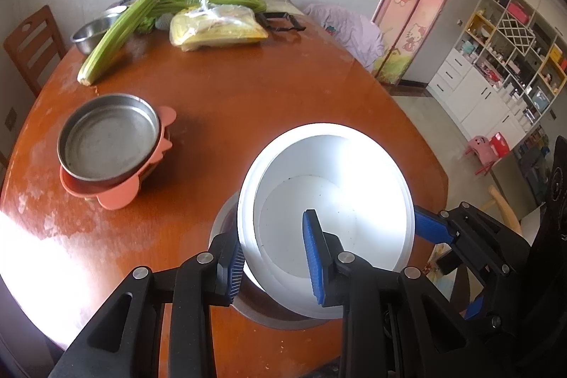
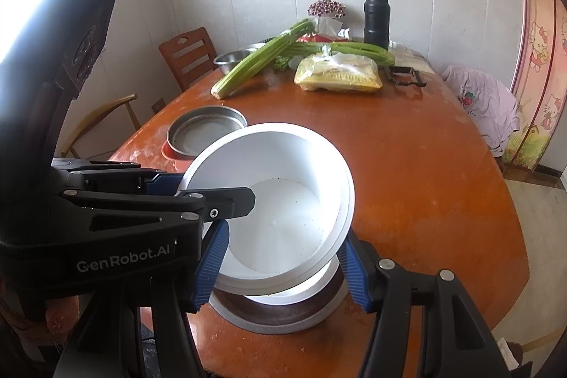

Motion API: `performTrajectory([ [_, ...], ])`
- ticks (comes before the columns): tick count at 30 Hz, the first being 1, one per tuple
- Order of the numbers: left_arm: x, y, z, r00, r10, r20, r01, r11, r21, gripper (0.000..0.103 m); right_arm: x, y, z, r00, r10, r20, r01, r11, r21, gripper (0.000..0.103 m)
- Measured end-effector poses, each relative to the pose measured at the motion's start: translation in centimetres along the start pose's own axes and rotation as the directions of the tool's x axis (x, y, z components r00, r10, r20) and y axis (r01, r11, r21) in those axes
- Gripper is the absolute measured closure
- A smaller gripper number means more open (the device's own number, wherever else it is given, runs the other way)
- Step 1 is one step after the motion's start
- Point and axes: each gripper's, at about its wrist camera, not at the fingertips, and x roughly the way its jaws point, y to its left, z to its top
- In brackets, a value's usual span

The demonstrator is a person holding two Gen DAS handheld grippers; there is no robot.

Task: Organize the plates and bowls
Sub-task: 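Carry the white bowl with the left gripper over the steel bowl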

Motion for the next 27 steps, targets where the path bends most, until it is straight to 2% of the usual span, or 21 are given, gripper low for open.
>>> performTrajectory([
  [13, 2.8, 0.3, -1.5, 0.998, 0.022, -0.058, -0.024, 0.999, -0.027, 0.073, 2.6, -0.5, -1.9, 0.997, 0.017, -0.073, -0.017, 1.000, 0.002, 0.042],
  [27, 3.5, -0.1, -2.0, 0.998, 0.045, -0.045, -0.045, 0.999, -0.013, 0.071, 3.4, -0.8, -2.5, 0.996, 0.011, -0.091, -0.010, 1.000, 0.008, 0.042],
])
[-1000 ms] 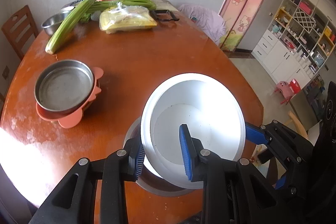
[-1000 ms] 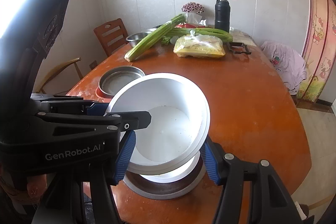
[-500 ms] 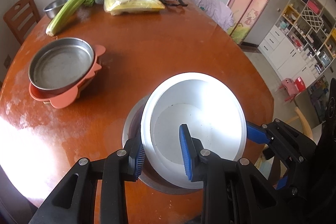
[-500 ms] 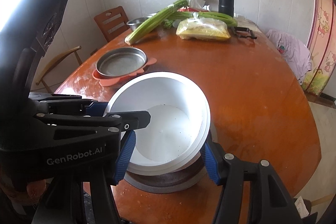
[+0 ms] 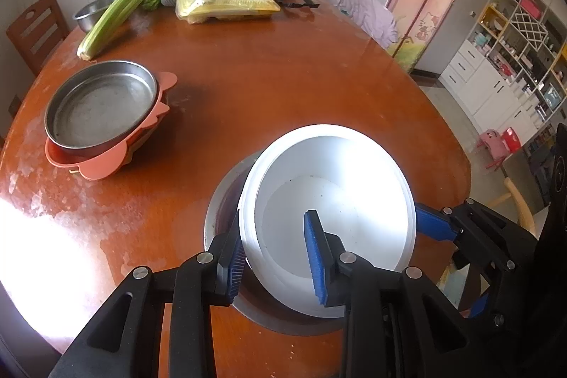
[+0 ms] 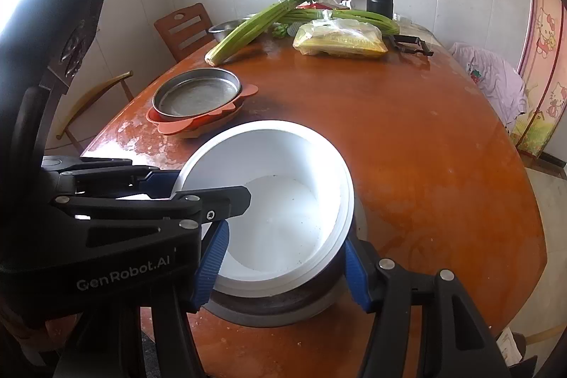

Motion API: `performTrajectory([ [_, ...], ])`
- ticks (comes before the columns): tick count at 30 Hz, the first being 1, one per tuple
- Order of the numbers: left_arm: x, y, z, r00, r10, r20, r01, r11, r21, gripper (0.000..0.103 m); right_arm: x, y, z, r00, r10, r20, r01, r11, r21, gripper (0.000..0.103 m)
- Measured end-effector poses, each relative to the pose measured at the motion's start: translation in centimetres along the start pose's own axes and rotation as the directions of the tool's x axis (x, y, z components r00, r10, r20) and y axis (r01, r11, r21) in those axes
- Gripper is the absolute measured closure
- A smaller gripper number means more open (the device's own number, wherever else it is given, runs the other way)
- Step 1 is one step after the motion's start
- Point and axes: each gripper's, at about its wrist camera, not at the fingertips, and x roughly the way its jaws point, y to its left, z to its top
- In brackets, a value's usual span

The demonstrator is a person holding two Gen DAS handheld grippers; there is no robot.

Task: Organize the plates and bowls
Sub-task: 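Carry the white bowl with the left gripper over the steel bowl, then lower the white bowl into the steel bowl and open the left gripper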

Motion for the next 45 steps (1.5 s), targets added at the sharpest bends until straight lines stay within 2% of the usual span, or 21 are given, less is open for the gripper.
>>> performTrajectory([
  [26, -0.5, 0.4, -0.2, 1.000, -0.014, 0.007, 0.014, 1.000, -0.006, 0.071, -0.3, -0.2, -0.1, 1.000, -0.020, 0.008, 0.020, 1.000, 0.000, 0.042],
  [45, -1.2, 0.0, 0.3, 1.000, -0.017, 0.026, 0.017, 1.000, 0.013, 0.070, -1.7, -1.2, 0.4, 0.998, -0.041, 0.054, 0.040, 0.999, 0.012, 0.042],
])
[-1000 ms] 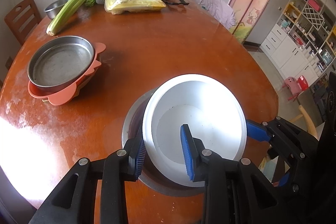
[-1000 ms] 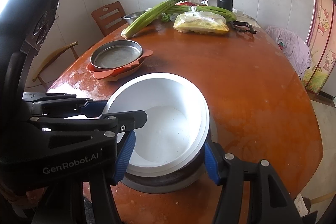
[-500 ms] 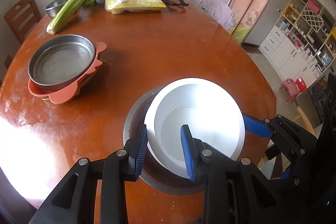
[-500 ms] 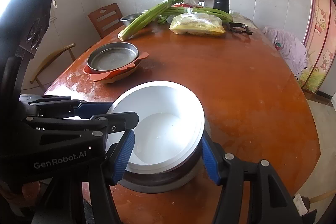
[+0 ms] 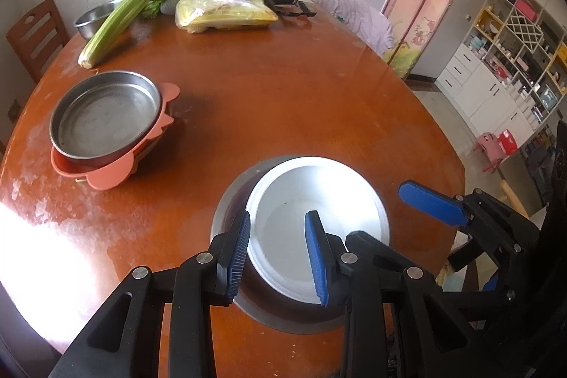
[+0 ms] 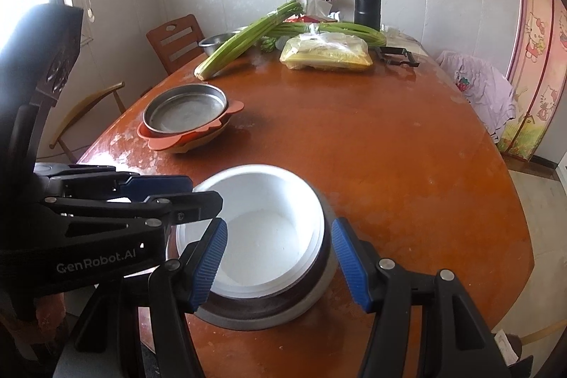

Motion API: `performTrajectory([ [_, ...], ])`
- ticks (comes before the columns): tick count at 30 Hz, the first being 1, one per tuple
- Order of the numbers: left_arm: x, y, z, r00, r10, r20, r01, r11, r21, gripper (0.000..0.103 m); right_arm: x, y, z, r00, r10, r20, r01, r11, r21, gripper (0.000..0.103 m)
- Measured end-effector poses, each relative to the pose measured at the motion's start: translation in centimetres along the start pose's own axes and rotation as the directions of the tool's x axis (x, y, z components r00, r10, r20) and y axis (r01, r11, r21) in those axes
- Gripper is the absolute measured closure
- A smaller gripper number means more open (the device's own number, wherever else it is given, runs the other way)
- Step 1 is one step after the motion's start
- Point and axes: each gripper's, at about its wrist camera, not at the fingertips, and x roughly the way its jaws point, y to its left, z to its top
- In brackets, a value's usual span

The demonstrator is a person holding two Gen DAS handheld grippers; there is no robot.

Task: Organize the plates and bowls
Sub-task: 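Lower the white bowl into the steel bowl and open the left gripper, then grasp the rim of the nested steel bowl stack with the left gripper, lift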

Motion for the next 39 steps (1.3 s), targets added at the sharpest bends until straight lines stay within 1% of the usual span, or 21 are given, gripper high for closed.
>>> performTrajectory([
  [7, -0.5, -0.5, 0.5, 0.999, 0.012, 0.034, -0.013, 1.000, 0.023, 0.070, -0.4, -0.6, 0.4, 1.000, -0.003, 0.015, 0.003, 1.000, 0.012, 0.041],
  [10, -0.8, -0.5, 0.6, 0.999, 0.016, 0.049, -0.018, 1.000, 0.023, 0.068, -0.6, -0.9, 0.5, 1.000, 0.002, 0.024, -0.002, 1.000, 0.017, 0.041],
  [13, -1.1, -0.3, 0.8, 0.998, 0.025, 0.061, -0.026, 0.999, 0.021, 0.066, -0.8, -1.1, 0.6, 0.999, 0.001, 0.035, -0.002, 1.000, 0.021, 0.039],
  [17, -1.4, 0.0, 0.7, 0.997, 0.039, 0.072, -0.040, 0.999, 0.017, 0.065, -0.9, -1.4, 0.8, 0.999, 0.002, 0.046, -0.003, 1.000, 0.030, 0.038],
  [22, -1.4, 0.6, 0.6, 0.995, 0.065, 0.077, -0.066, 0.998, 0.011, 0.064, -0.9, -2.2, 1.0, 0.998, -0.009, 0.058, 0.007, 0.999, 0.048, 0.035],
  [29, -1.1, 1.5, 0.3, 0.995, 0.073, 0.064, -0.072, 0.997, -0.013, 0.063, -0.5, -3.2, 0.8, 0.999, -0.015, 0.050, 0.011, 0.997, 0.074, 0.035],
  [33, -0.4, 2.4, 0.0, 0.998, 0.057, 0.040, -0.056, 0.998, -0.040, 0.063, -0.3, -3.6, 0.5, 0.999, -0.015, 0.042, 0.011, 0.996, 0.084, 0.034],
  [39, 1.0, 3.9, -0.8, 1.000, 0.018, -0.002, -0.018, 0.995, -0.097, 0.062, 1.2, -4.4, -0.3, 1.000, -0.001, -0.009, 0.002, 0.994, 0.110, 0.034],
])
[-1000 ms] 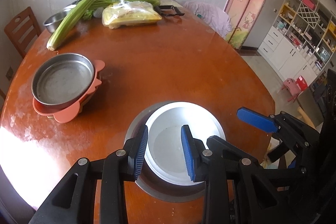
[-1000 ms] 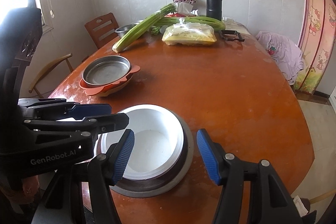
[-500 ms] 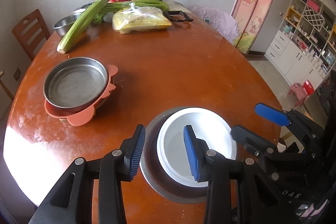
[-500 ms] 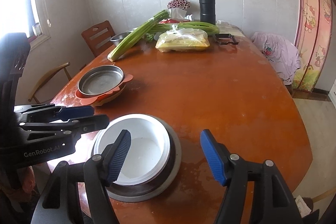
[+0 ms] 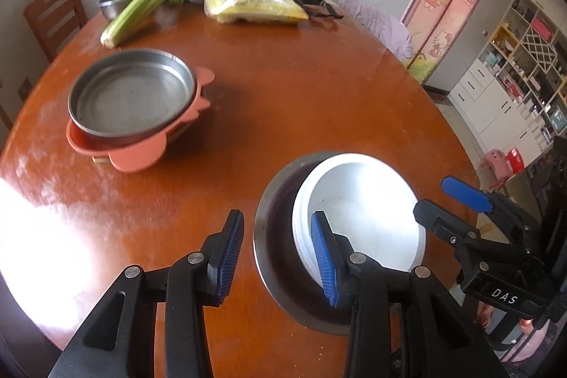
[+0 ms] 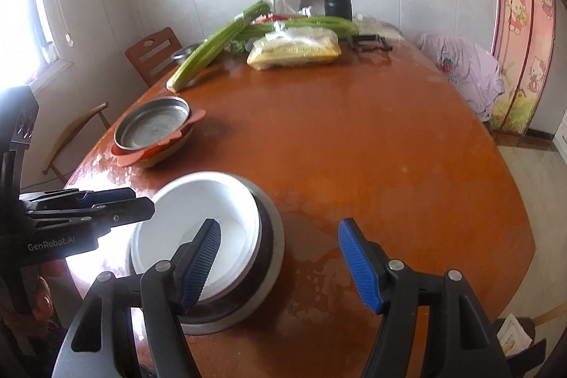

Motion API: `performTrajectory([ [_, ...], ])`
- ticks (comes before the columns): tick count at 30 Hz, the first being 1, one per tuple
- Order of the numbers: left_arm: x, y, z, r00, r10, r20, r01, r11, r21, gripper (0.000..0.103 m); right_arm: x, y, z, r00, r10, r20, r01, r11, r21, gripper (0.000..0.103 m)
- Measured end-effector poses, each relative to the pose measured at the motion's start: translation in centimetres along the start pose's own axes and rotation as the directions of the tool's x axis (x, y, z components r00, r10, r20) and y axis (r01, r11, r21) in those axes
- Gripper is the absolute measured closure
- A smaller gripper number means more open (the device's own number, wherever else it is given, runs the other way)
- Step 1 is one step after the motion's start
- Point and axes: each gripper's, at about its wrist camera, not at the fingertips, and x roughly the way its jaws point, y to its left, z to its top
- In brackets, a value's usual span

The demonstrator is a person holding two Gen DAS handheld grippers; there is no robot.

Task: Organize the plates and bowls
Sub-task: 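Grasp the rim of the nested steel bowl stack with the left gripper, lift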

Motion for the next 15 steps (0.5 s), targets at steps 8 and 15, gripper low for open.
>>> performTrajectory([
  [8, 1.7, -0.2, -0.4, 0.998, -0.043, -0.037, 0.042, 0.999, -0.033, 0.058, 1.9, 0.2, -1.2, 0.997, 0.041, -0.071, -0.039, 0.999, 0.032, 0.034],
  [15, 2.3, -0.3, -0.6, 0.997, -0.059, -0.051, 0.057, 0.997, -0.043, 0.055, 2.9, 0.7, -1.8, 0.990, 0.093, -0.107, -0.088, 0.995, 0.051, 0.034],
])
